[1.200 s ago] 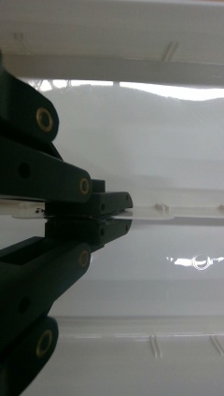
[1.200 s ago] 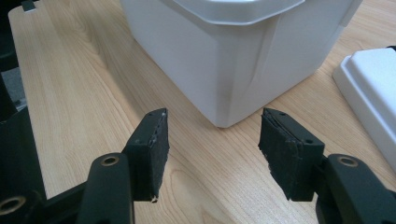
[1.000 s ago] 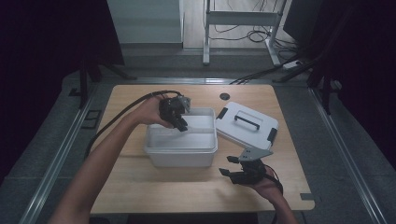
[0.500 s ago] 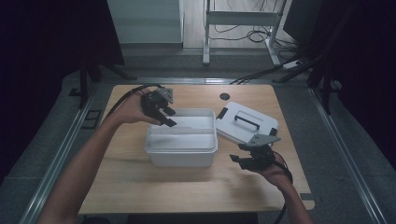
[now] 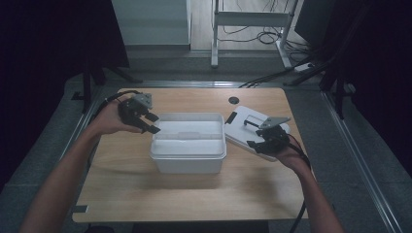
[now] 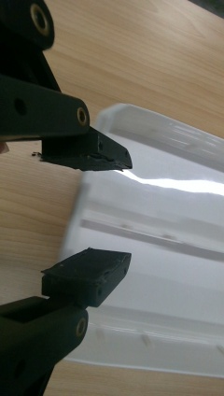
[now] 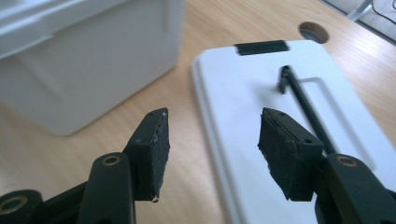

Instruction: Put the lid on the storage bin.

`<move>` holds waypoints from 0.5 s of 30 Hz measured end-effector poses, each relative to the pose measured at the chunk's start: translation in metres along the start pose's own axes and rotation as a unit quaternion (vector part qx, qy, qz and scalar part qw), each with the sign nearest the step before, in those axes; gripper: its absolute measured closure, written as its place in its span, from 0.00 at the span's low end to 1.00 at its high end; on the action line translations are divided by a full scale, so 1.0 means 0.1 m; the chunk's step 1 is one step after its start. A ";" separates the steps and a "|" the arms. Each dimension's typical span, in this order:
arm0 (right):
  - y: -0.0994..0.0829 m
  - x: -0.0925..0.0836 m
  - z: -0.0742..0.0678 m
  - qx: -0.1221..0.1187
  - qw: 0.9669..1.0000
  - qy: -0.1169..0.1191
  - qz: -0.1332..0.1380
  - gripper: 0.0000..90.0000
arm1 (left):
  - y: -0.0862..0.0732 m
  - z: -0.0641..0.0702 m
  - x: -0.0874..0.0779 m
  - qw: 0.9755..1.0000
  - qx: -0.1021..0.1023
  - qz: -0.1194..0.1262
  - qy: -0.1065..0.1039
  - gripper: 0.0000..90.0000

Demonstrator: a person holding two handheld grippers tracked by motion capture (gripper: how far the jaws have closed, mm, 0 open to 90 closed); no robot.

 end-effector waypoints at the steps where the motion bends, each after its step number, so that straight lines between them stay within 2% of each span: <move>1: 0.02 0.05 0.10 -0.005 1.000 -0.006 -0.009 0.47 | -0.11 -0.02 -0.04 1.000 -0.010 -0.002 0.004 0.54; 2: 0.02 0.08 0.14 -0.006 1.000 -0.008 -0.016 0.47 | -0.11 -0.02 -0.04 1.000 -0.010 -0.002 0.004 0.54; 8: 0.06 0.23 0.34 -0.013 0.999 -0.011 -0.040 0.47 | -0.35 -0.06 -0.09 0.999 -0.030 -0.011 0.007 0.54; 10: 0.05 0.30 0.44 -0.015 0.998 -0.012 -0.056 0.47 | -0.41 -0.06 -0.09 0.999 -0.037 -0.011 0.008 0.54; 15: 0.02 0.45 0.60 -0.016 0.997 -0.016 -0.077 0.48 | -0.54 -0.10 -0.06 0.998 -0.053 -0.015 0.008 0.54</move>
Point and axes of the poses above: each handheld gripper's, and its own axes: x roughly forward along the jaws, y roughly out of its top, z roughly to its right, the point moved 10 cm from there along x, roughly forward along the jaws, and after that the axes turned 12 degrees about z, right-handed, at the moved point
